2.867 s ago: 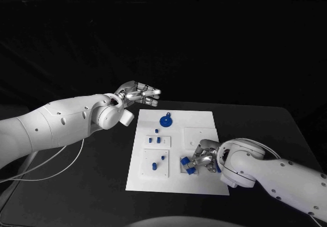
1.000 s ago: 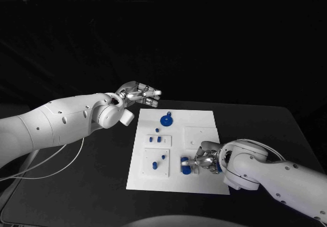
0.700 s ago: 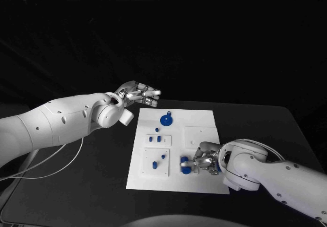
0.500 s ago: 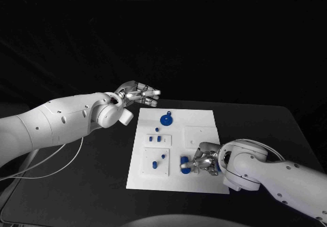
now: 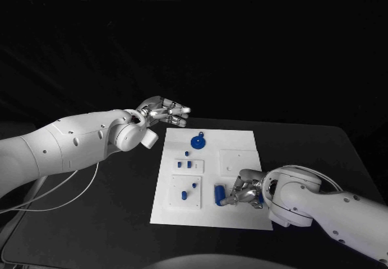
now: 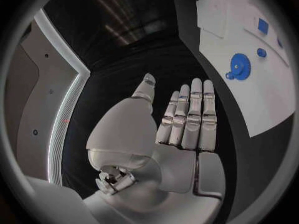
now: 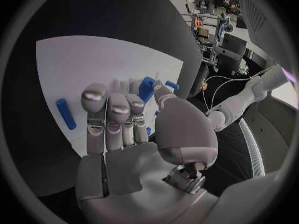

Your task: Assemble the parts on the task board

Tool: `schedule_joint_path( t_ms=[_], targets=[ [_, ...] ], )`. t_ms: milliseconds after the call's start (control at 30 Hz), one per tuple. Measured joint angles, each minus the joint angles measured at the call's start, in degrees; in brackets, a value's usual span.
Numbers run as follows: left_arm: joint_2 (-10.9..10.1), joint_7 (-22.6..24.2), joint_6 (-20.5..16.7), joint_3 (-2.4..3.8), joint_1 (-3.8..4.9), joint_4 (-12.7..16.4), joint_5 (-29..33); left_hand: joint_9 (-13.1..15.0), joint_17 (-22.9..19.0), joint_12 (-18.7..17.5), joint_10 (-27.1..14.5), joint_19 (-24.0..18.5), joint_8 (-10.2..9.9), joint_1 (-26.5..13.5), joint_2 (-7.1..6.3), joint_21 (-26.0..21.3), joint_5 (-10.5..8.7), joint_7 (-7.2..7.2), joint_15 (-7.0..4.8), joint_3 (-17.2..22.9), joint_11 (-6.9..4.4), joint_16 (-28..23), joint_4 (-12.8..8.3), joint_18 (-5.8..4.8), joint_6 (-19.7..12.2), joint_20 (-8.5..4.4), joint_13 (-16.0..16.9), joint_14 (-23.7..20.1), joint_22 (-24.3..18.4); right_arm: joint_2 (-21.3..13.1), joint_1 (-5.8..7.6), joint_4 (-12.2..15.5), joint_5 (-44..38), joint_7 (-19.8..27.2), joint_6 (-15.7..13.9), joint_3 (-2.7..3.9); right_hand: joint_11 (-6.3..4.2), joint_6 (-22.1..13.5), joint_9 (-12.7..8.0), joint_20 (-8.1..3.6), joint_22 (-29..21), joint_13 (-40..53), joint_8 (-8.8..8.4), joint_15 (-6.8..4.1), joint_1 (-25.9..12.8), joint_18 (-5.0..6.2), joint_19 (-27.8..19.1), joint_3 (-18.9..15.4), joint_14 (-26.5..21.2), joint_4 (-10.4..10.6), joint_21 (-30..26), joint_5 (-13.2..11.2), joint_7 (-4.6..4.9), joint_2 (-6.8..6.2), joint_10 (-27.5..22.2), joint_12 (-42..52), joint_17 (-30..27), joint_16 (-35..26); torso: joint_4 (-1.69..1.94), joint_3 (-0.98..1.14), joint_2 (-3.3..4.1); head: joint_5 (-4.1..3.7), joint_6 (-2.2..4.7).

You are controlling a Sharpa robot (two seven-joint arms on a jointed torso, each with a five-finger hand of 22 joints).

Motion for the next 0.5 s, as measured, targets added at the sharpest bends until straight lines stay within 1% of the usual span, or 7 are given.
schedule_joint_path(
  t_ms=[133,167,200,300,367,400,500],
  targets=[
    [0.0,-0.1,0.0,-0.01,0.0,0.0,-0.1,0.0,0.0,0.0,0.0,0.0,0.0,0.0,0.0,0.0,0.0,0.0,0.0,0.0,0.0,0.0,0.0,0.0,0.0,0.0,0.0,0.0,0.0,0.0,-0.02,0.0,-0.1,0.0,0.2,0.0,0.0,0.0,-0.2,0.0,0.0,0.1,0.0,0.0,0.3,-0.03,0.0,1.5,0.0,-0.5,0.0,0.0,-0.02,0.18,0.0,0.0,-0.1,-0.1,-0.01,0.01,0.01,0.01,-0.05],
    [0.0,-0.1,0.0,-0.02,0.0,0.0,-0.1,0.0,0.0,0.0,0.0,0.0,0.0,0.0,0.0,0.0,0.0,0.0,0.0,0.0,0.0,0.0,0.0,0.0,0.0,0.0,0.0,0.0,0.0,0.0,-0.02,0.0,-0.1,0.0,0.2,0.0,0.0,0.0,-0.3,0.0,0.0,0.1,0.0,0.0,0.3,-0.02,0.0,1.9,0.0,-0.4,0.0,0.0,-0.02,0.18,0.0,0.0,-0.1,-0.1,-0.01,0.01,0.01,0.01,-0.05],
    [0.0,-0.1,0.0,-0.02,0.0,0.0,-0.1,0.0,0.0,0.0,0.0,0.0,0.0,0.0,0.0,0.0,0.0,0.0,0.0,0.0,0.0,0.0,0.0,0.0,0.0,0.0,0.0,0.0,0.0,0.1,-0.03,0.0,-0.1,0.0,0.2,0.0,0.0,0.0,-0.4,0.0,0.0,0.1,0.0,0.0,0.0,0.0,0.0,2.2,0.0,-0.1,0.0,0.0,-0.02,0.45,0.0,0.0,-0.1,-0.1,-0.01,0.01,0.01,0.02,-0.06],
    [0.0,-0.2,0.0,-0.03,0.0,0.0,-0.1,0.0,0.0,0.0,0.0,0.0,0.0,0.0,0.0,0.0,0.0,0.0,0.0,0.0,0.0,0.0,0.0,0.0,0.0,0.0,0.0,0.0,0.0,0.1,-0.04,-0.3,-0.1,0.0,0.2,0.0,0.2,0.0,-0.6,0.0,0.0,0.2,0.0,0.0,-2.4,0.03,0.0,3.9,0.0,1.6,0.0,0.0,-0.02,2.85,0.2,0.0,-0.1,-0.1,0.0,0.0,0.0,0.01,-0.07],
    [0.0,-0.2,0.0,-0.03,0.0,0.0,-0.1,0.0,0.0,0.0,0.0,0.0,0.0,0.0,0.0,0.0,0.0,0.0,0.0,0.0,0.0,0.0,0.0,0.0,0.0,0.0,0.0,0.0,0.0,0.2,-0.04,-0.6,-0.1,0.0,0.2,0.0,0.2,0.0,-0.8,0.0,0.0,0.3,0.0,0.0,-3.6,0.03,0.0,4.5,0.0,1.6,0.0,0.0,-0.02,4.01,0.2,0.0,-0.1,-0.2,0.01,0.0,0.01,-0.03,-0.08],
    [0.0,-0.2,0.0,-0.04,0.0,0.0,-0.1,0.0,0.0,0.0,0.0,0.0,0.0,0.0,0.0,0.0,0.0,0.0,0.0,0.0,0.0,0.0,0.0,0.0,0.0,0.0,0.0,0.0,0.0,0.3,-0.04,-0.8,-0.1,0.0,0.2,0.0,0.21,0.0,-0.9,0.0,0.0,0.4,0.0,0.0,-4.0,0.04,0.0,4.9,0.0,0.9,0.0,0.0,-0.02,4.27,0.2,0.0,-0.1,-0.3,0.02,-0.01,0.01,-0.03,-0.09],
    [0.0,-0.3,0.0,-0.05,0.0,0.0,-0.1,0.0,0.0,0.0,0.0,0.0,0.0,0.0,0.0,0.0,0.0,0.0,0.0,0.0,0.0,0.0,0.0,0.0,0.0,0.0,0.0,0.0,0.0,0.6,-0.04,-1.2,-0.1,0.0,0.2,0.0,0.01,0.0,-1.1,0.0,0.0,0.4,0.0,0.0,-4.2,0.05,0.0,5.6,0.0,0.1,0.0,0.0,-0.02,4.33,0.4,0.0,-0.1,-0.3,0.03,-0.03,0.01,-0.05,-0.1]
  ],
)
